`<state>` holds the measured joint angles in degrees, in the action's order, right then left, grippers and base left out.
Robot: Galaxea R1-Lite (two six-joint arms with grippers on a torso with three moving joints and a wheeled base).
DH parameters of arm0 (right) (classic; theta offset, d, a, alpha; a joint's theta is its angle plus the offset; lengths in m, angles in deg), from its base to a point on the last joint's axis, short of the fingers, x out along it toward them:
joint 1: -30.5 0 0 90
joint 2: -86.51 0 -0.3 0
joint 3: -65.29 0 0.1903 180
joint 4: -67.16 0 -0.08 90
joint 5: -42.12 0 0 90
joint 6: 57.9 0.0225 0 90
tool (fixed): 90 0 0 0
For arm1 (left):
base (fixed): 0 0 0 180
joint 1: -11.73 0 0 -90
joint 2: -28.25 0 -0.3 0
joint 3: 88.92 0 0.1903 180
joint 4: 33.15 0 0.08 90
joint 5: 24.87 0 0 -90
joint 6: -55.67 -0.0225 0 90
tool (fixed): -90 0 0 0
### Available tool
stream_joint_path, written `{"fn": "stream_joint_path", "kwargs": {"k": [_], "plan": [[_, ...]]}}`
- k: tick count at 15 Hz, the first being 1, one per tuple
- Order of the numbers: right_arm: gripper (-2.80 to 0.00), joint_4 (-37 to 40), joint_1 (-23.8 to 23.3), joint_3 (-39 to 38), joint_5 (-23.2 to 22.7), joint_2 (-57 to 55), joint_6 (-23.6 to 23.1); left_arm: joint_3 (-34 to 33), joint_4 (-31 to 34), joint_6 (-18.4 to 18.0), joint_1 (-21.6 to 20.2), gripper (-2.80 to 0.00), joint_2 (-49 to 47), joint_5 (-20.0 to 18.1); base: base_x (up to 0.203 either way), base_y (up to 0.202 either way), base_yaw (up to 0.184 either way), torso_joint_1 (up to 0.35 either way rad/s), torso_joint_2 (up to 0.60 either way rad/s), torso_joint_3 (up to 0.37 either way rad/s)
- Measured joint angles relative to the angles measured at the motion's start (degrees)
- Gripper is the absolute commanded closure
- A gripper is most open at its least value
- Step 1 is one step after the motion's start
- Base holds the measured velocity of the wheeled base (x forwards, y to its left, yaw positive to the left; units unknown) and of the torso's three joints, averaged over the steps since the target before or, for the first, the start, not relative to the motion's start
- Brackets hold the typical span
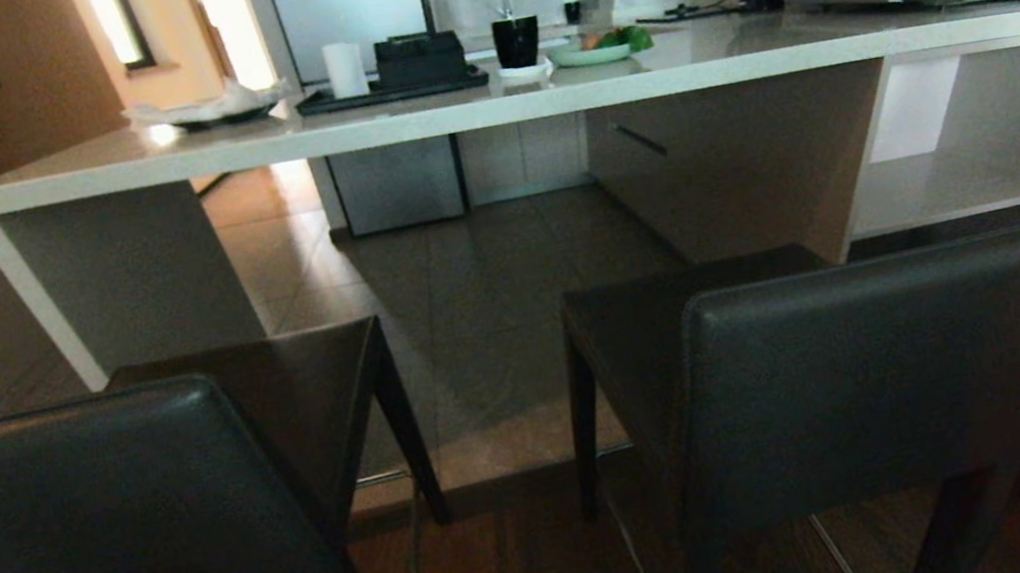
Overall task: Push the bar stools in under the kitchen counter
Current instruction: Push the gray chair back under the dining table
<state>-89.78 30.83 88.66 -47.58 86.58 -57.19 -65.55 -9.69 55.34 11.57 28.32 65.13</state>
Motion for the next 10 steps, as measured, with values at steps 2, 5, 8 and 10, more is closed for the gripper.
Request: {"fn": "stream_joint_path", "kwargs": {"k": [2, 5, 8, 10], "plan": [[0.00, 0.0, 0.0, 0.0, 0.0, 0.0, 0.0, 0.0, 0.0, 0.0, 0.0, 0.00, 0.0, 0.0, 0.000, 0.197, -0.002, 0.003, 0.00, 0.005], [0.00, 0.0, 0.0, 0.0, 0.0, 0.0, 0.0, 0.0, 0.0, 0.0, 0.0, 0.00, 0.0, 0.0, 0.000, 0.197, 0.000, -0.001, 0.00, 0.002], [0.00, 0.0, 0.0, 0.0, 0.0, 0.0, 0.0, 0.0, 0.0, 0.0, 0.0, 0.00, 0.0, 0.0, 0.000, 0.196, -0.001, -0.002, 0.00, 0.003], [0.00, 0.0, 0.0, 0.0, 0.0, 0.0, 0.1, 0.0, 0.0, 0.0, 0.0, 0.00, 0.0, 0.0, 0.000, 0.198, -0.002, 0.002, 0.00, 0.002]]}}
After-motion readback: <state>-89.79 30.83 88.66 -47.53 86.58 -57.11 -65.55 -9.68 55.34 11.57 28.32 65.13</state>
